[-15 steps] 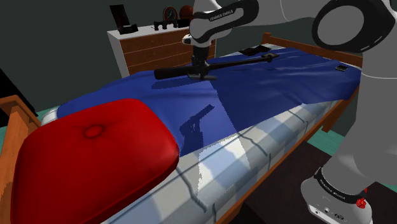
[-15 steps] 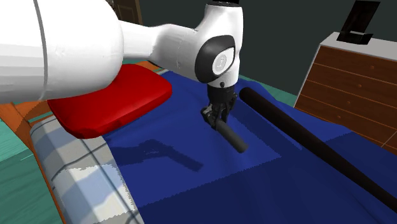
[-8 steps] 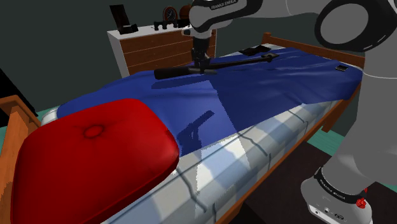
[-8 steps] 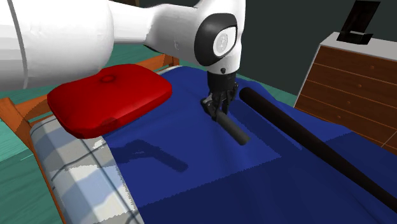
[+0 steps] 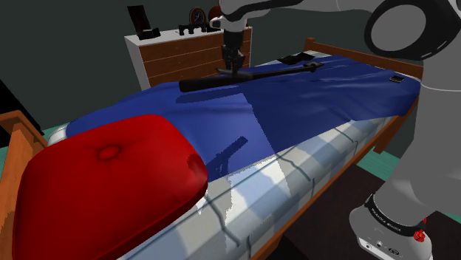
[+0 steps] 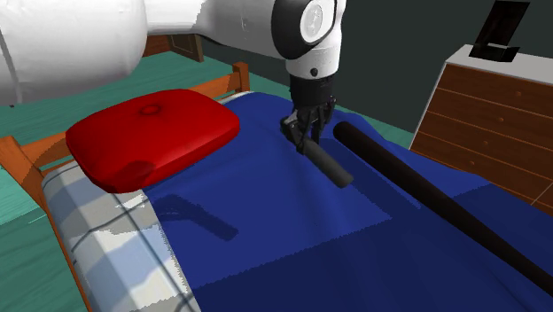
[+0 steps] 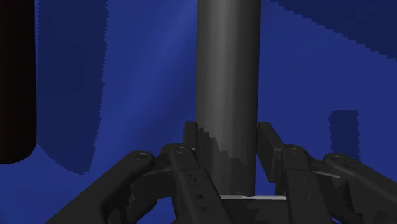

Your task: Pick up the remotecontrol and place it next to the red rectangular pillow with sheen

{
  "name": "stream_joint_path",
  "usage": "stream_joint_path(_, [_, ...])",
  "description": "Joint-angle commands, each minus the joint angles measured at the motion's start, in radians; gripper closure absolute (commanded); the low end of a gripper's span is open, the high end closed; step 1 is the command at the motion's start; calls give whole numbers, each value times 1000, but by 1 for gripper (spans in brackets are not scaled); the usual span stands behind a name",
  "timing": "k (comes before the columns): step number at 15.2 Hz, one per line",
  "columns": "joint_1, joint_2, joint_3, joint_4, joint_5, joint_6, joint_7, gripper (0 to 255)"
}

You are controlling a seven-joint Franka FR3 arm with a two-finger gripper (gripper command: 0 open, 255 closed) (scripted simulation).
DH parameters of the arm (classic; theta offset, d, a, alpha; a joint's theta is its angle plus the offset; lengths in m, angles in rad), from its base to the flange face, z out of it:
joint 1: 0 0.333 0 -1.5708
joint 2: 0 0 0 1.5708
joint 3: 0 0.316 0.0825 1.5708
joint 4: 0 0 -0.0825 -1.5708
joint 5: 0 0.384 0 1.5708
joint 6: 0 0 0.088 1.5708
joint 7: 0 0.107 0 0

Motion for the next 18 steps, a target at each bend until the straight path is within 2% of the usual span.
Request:
stream_joint_path(1, [0,-1,0,25,0,-26,1,255])
stream_joint_path(3, [-1,2,0,53,0,-51,1,255])
stream_joint_path(10, [99,-197,38,-227,-44,31,137,255])
stream_joint_path(18, [193,-357,110,-431,-75,72,310,255])
